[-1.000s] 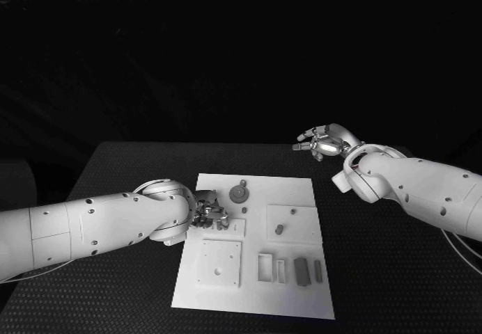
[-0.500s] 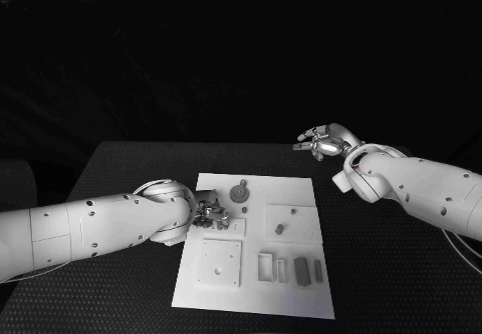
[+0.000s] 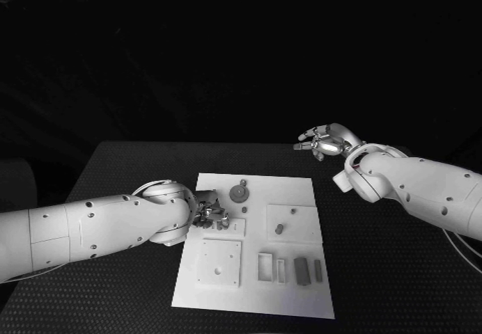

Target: Assemble the parts on the task board

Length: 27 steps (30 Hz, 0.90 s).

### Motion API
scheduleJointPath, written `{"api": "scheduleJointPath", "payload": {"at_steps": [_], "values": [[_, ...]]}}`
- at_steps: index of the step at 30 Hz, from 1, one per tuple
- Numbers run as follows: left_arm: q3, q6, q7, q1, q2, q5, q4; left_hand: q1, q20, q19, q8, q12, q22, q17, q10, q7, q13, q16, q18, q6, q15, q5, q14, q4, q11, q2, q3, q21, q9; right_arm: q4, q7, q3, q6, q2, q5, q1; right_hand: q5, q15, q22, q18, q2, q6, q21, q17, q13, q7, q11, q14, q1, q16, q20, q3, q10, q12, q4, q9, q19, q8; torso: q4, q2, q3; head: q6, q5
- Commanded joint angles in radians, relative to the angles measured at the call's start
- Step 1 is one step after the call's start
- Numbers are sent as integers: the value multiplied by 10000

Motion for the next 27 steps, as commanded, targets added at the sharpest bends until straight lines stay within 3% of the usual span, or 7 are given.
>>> {"api": "scheduleJointPath", "payload": {"at_steps": [1,13,20,21,26,27], "values": [[-37,349,-87,-60,-16,-11,30,62,22,-60,35,70,11,10,-41,-595,-13,66,1232,1878,-14,48,68,92,-83,165,173,61,0,18,41,5,124,-7,14,1,64,9,131,300,45,381,-66,-17,-11,288,225,-91,-67,54,23,-52,-1509,32,-14,-10,-21,60,-1,7,1,-13,10],[-37,469,-209,-81,-17,122,71,6,35,-79,47,98,24,27,-36,-601,-19,84,1223,1904,-13,110,73,72,-89,192,170,86,-22,23,40,5,129,-11,15,1,80,9,131,300,47,382,-67,-22,-17,288,225,-94,-72,56,24,-51,-1512,35,-15,-14,-23,63,-3,3,-4,-18,23],[-37,305,-190,-88,-26,124,2,-102,42,-117,43,134,36,39,-44,-598,-36,94,1225,1896,-8,-152,69,113,-87,205,137,108,-61,29,40,5,126,-15,15,1,88,9,131,300,49,383,-68,-24,-21,288,225,-95,-77,57,24,-51,-1513,37,-14,-17,-23,65,-3,6,-1,8,25],[-37,280,-186,-88,-26,124,3,-159,43,-124,46,144,35,41,-45,-597,-44,93,1226,1901,-5,-366,67,178,-86,200,105,112,-72,29,40,5,126,-14,15,1,88,9,131,300,49,384,-68,-24,-22,288,225,-95,-77,57,24,-51,-1513,37,-14,-17,-23,65,-3,6,-1,8,25],[-37,294,-116,-89,-16,131,16,-228,40,-146,53,168,38,48,-54,-604,-65,99,1238,1908,-4,-630,68,281,-90,176,109,126,-102,23,38,5,124,-20,15,1,95,9,131,300,50,384,-69,-26,-24,287,225,-96,-79,58,25,-49,-1514,38,-14,-19,-23,66,-4,2,-4,8,39],[-37,291,-109,-89,-17,138,18,-307,45,-145,59,179,33,51,-51,-604,-71,100,1235,1915,0,-1025,68,403,-86,158,53,128,-111,23,39,5,127,-20,15,1,96,9,131,300,50,384,-69,-26,-24,287,225,-96,-79,58,25,-49,-1514,38,-14,-19,-23,66,-2,4,-3,7,36]]}}
